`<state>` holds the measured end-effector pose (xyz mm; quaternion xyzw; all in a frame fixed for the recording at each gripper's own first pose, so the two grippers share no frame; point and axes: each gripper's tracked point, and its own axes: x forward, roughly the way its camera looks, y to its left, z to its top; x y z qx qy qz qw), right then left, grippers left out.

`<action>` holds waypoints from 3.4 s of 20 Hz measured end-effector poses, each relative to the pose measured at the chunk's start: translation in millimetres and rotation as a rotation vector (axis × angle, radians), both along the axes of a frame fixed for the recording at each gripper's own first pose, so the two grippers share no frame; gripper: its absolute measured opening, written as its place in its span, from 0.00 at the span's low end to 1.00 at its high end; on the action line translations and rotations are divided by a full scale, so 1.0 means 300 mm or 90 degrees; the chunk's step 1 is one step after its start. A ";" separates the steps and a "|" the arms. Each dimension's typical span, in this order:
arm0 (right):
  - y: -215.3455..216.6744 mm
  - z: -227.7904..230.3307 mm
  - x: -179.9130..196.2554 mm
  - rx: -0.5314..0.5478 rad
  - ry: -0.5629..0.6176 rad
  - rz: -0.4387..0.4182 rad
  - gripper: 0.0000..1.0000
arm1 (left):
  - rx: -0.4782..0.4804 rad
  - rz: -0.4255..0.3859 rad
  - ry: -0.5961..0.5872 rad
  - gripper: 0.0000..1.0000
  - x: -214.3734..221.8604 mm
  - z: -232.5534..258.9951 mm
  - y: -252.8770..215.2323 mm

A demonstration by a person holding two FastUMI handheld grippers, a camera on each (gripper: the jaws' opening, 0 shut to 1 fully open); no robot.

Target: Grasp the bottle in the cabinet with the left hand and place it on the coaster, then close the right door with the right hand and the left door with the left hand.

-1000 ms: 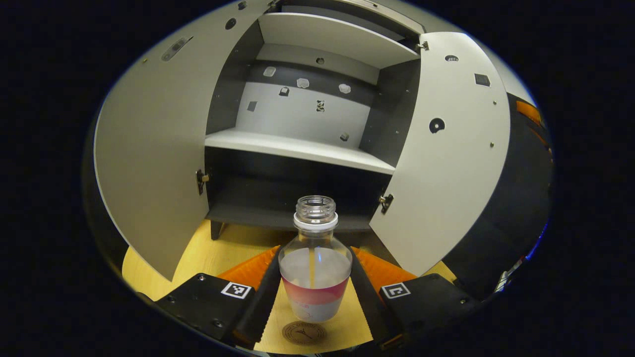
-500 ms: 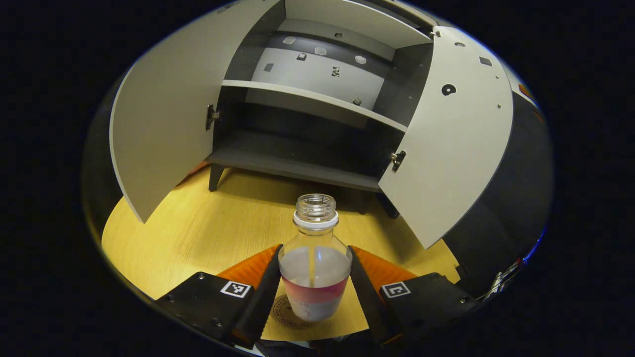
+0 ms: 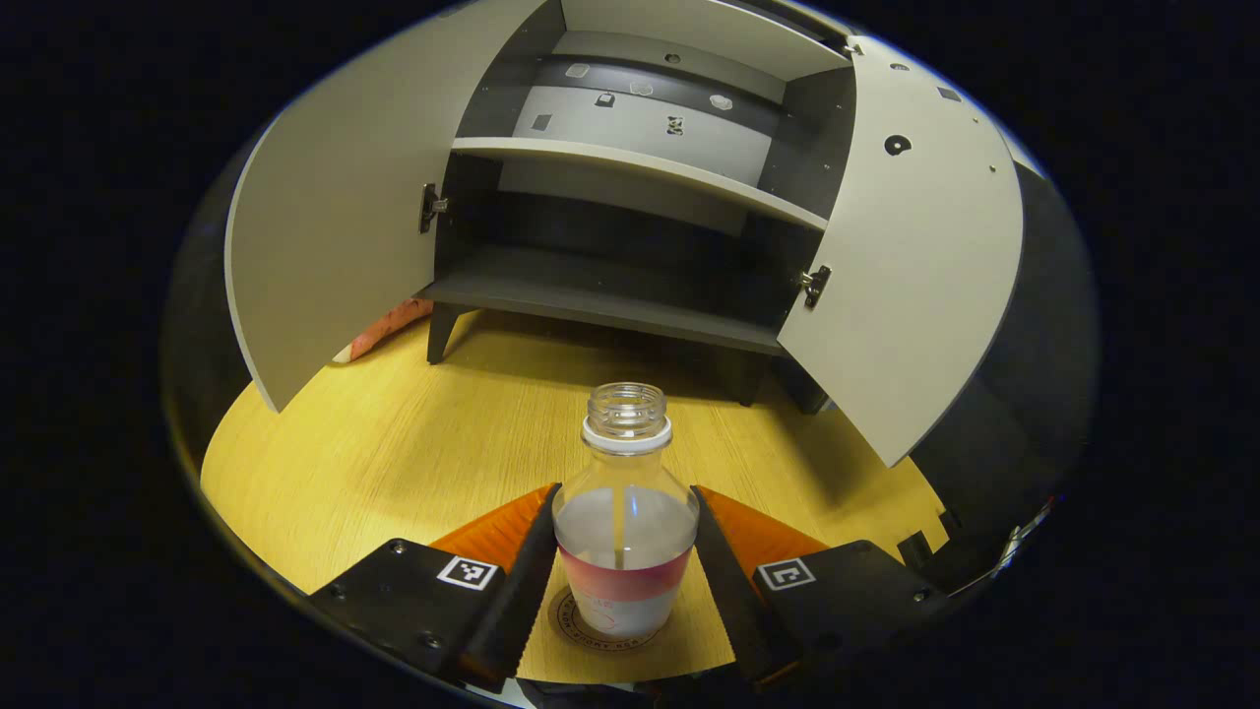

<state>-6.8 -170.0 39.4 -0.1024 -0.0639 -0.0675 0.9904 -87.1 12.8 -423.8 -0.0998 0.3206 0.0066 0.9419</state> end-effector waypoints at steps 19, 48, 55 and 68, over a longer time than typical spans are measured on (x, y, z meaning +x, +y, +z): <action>0.015 -0.042 0.044 -0.009 0.014 0.016 0.99 | 0.084 -0.037 0.009 0.82 -0.017 -0.043 0.007; 0.002 -0.099 0.077 0.034 0.033 0.027 0.98 | 0.136 -0.018 -0.176 0.81 0.125 0.457 0.027; 0.005 -0.118 0.085 0.048 0.044 0.030 0.98 | 0.172 0.041 -0.279 0.98 0.190 0.798 0.091; 0.088 -0.151 0.124 0.063 0.068 0.059 0.98 | 0.214 0.177 -0.326 0.97 0.136 1.048 0.320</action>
